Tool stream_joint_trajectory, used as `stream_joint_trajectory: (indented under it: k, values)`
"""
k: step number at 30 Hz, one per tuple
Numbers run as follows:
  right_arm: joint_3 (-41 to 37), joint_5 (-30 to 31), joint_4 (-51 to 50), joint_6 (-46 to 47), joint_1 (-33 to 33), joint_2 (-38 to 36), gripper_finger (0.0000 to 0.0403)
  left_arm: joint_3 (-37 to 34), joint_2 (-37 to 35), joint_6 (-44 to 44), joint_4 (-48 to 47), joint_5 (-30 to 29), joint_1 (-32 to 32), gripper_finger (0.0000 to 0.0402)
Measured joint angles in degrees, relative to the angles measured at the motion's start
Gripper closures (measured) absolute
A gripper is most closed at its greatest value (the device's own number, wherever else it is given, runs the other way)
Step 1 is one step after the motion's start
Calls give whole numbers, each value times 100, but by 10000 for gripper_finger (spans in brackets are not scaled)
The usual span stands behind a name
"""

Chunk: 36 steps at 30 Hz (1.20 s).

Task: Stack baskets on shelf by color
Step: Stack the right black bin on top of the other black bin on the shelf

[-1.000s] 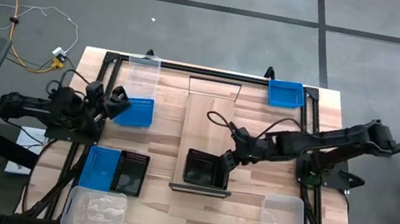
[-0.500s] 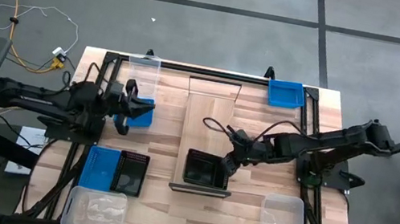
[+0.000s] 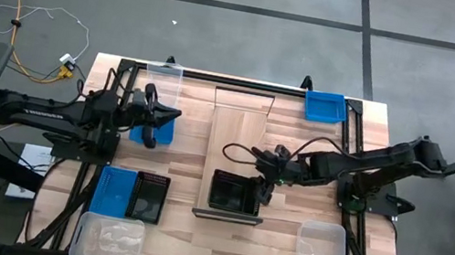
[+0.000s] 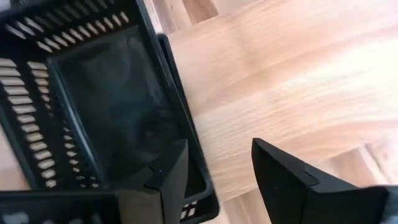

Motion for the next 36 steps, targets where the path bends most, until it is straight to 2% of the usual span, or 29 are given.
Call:
stream_joint_trajectory:
  k: [5,12,23,36]
  values:
    - [-3,-390,163,-382,-28,356,238,0,-3,-142,-12,-7,96,398]
    - [-4,-306,454,-434,-32,533,249,0,-3,-348,-33,-7,105,398]
    - [-4,-526,596,-586,-28,534,393,0,-3,-363,-42,-5,102,398]
    - [-9,-946,700,-643,-27,459,400,-2,-3,-369,-42,-3,102,398]
